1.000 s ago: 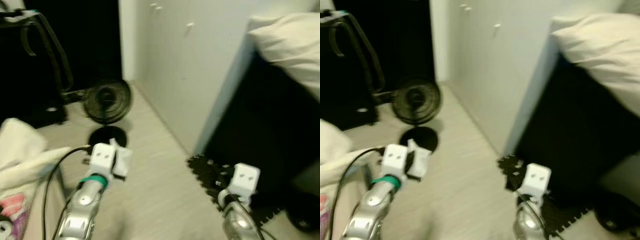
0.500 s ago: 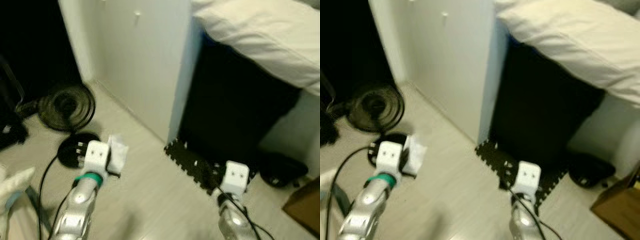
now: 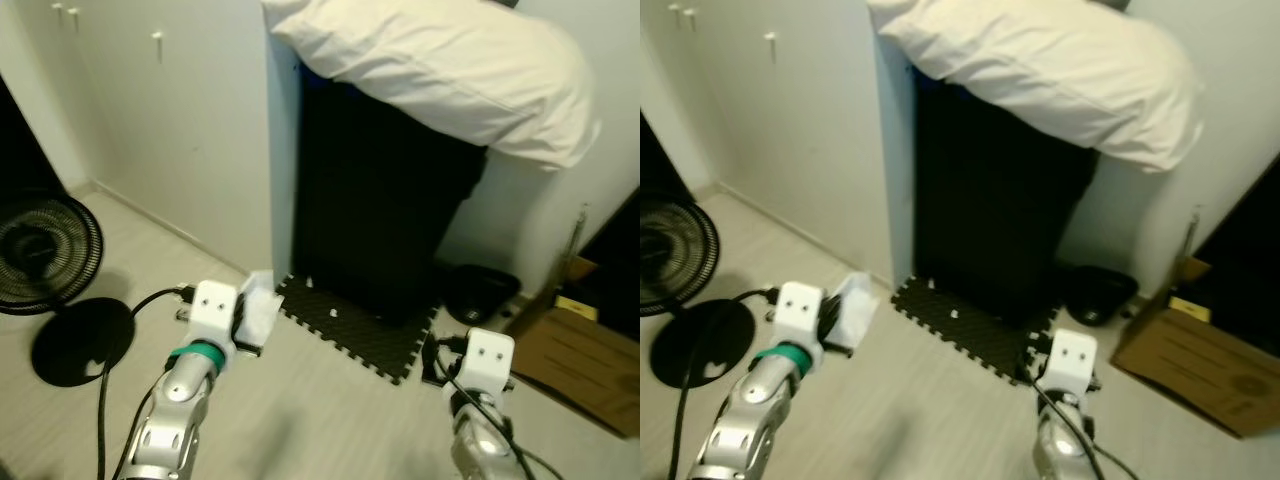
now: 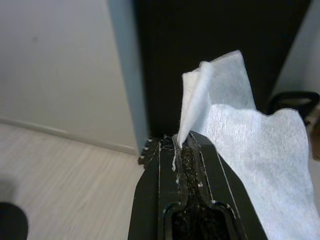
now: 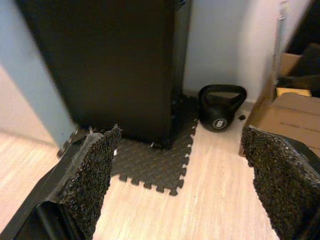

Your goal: Clean up the room

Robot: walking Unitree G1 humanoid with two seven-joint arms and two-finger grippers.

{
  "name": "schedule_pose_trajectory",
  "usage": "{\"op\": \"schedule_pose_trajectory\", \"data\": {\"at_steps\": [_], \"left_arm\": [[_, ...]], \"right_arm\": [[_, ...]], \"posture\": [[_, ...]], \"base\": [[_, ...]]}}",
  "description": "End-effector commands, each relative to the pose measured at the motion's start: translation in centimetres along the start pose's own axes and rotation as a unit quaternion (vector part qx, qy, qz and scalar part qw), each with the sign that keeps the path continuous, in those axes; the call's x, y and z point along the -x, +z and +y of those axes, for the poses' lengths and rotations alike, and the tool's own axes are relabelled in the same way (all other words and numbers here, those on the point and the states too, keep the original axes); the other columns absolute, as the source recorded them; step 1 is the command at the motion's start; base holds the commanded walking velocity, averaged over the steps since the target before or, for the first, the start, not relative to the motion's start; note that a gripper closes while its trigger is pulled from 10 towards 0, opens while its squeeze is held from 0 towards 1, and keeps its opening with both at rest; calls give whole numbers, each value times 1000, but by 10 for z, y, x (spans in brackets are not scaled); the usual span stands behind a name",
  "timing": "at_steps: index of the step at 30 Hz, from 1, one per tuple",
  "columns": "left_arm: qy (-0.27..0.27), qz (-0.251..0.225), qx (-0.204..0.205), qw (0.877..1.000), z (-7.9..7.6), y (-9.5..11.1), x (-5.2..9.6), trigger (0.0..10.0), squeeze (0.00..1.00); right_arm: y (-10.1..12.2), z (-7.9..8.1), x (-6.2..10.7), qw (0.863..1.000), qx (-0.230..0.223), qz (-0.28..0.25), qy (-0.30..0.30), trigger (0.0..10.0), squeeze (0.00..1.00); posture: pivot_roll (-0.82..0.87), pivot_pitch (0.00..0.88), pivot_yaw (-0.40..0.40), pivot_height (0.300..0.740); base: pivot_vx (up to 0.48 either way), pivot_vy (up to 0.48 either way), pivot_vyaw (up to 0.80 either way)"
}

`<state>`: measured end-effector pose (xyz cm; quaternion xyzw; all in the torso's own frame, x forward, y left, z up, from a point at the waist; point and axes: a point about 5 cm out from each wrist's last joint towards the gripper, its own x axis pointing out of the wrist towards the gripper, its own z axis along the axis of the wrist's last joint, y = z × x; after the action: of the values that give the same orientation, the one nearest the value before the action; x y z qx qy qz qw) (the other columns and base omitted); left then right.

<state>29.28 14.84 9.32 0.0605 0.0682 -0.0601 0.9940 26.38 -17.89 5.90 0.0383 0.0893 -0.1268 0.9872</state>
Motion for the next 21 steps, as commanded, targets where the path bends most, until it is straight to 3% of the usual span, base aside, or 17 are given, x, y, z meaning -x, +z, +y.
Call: {"op": "schedule_pose_trajectory", "data": {"at_steps": [1, 21], "left_arm": [[1, 12, 2, 1000, 2, -6, 3, 10000, 0], [-15, 22, -7, 1000, -7, -11, 5, 10000, 0]], "right_arm": [[-10, 1, 4, 1000, -1, 20, 0, 10000, 0], [-10, -2, 4, 1000, 7, 19, -3, 10000, 0]], "posture": [[97, 0, 49, 740], [82, 0, 48, 740]], "base": [[0, 0, -800], [0, 0, -800]]}}
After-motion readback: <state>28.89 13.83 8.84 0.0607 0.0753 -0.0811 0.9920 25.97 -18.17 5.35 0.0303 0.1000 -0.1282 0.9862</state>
